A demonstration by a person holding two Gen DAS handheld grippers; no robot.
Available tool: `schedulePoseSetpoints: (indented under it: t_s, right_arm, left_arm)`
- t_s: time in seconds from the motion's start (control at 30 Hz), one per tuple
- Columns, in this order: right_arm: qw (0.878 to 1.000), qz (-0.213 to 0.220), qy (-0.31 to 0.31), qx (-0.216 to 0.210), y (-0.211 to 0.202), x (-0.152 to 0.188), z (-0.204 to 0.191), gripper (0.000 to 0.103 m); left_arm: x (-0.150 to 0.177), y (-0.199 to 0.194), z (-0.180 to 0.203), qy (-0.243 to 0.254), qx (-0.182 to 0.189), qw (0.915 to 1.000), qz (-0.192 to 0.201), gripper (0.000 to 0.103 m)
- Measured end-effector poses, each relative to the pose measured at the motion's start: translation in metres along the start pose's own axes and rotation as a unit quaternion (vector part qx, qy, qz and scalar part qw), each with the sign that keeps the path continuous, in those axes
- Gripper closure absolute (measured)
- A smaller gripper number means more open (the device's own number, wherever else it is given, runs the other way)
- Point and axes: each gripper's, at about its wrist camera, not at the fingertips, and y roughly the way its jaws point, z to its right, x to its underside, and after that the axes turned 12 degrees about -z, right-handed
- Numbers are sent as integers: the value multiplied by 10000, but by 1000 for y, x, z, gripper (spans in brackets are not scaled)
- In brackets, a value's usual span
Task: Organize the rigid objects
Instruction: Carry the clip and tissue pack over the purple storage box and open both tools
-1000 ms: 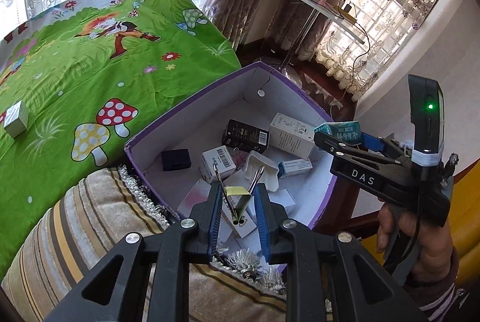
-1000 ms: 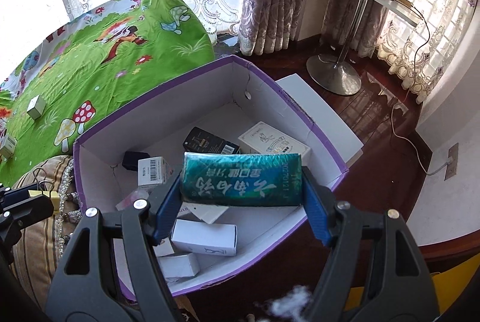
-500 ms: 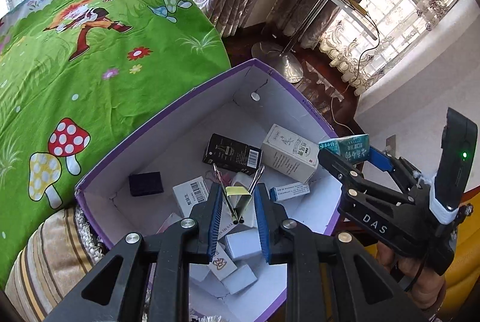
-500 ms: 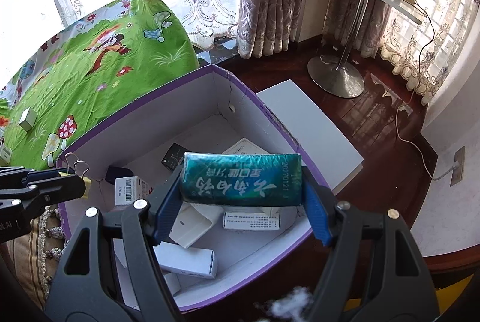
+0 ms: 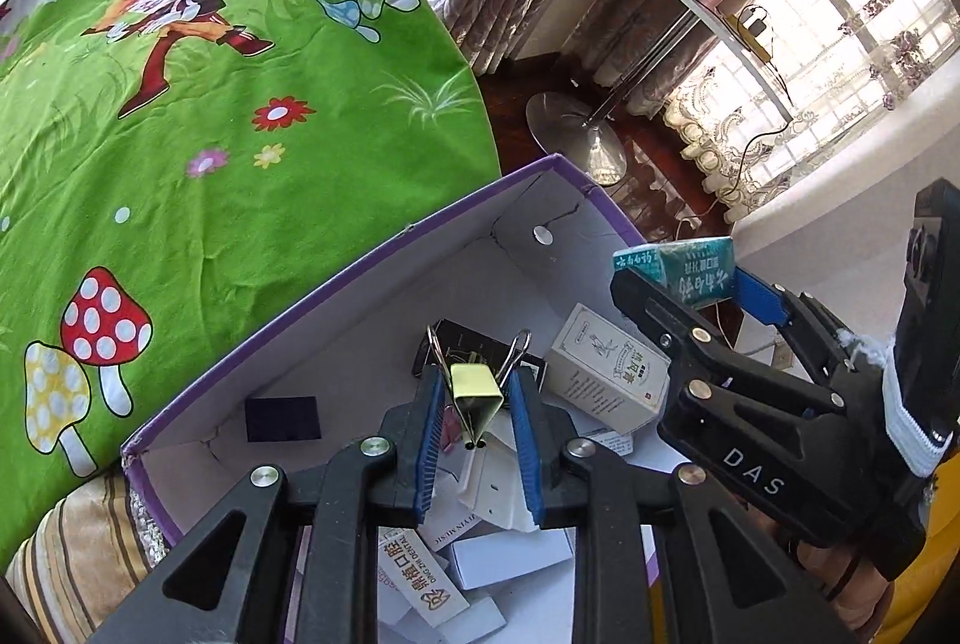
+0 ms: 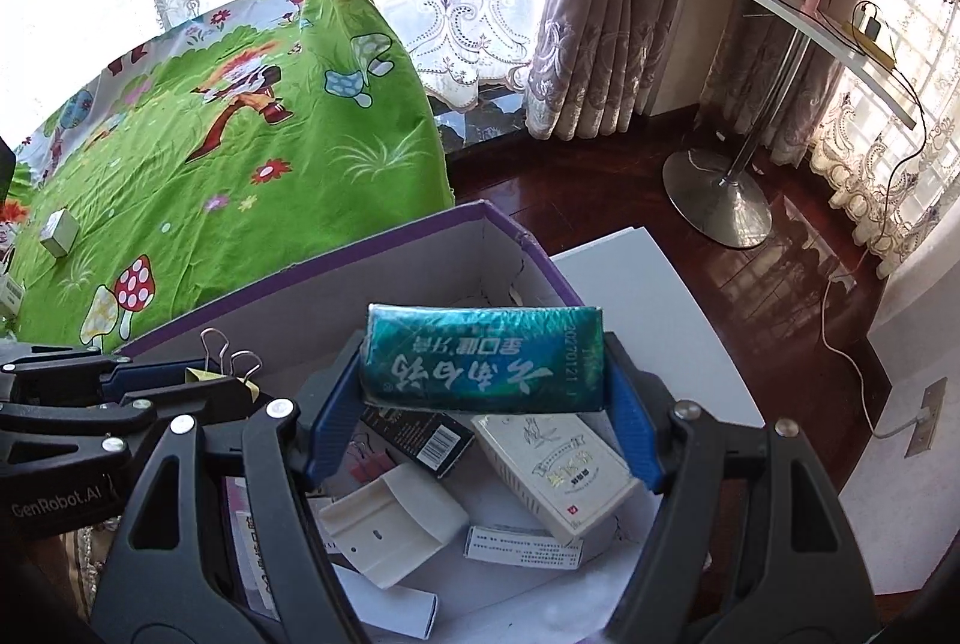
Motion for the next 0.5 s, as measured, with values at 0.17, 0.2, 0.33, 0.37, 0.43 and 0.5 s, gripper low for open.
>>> schedulePoseSetpoints:
  t_s: [0.17,0.2,0.33,0.37,0.43,0.5]
  right_arm:
    - [9999,-50,-61,73,3,-7,-5,22]
    - [9999,-55,-73,85,3,-7,-5,21]
    - [9998,-73,-34,165,-2,-4,-4,21]
    - [9998,-67,-4,170,-5,-3,-3,21]
    - [9999,-55,68,138,-11,0,0,18]
    - [9998,-75,164,122,-17,2,1,16]
  left_arm:
    - [-1,-7,-5,-39,-28,9999,127,54]
    - [0,-10,-5,-36,-56,9998,186,51]
    - [2,-21,-2,25,-132,9993,348,38]
    - [2,-25,0,73,-144,9991,382,37]
    - [5,-33,3,174,-173,9984,509,34]
    - [8,-43,5,249,-180,9975,642,26]
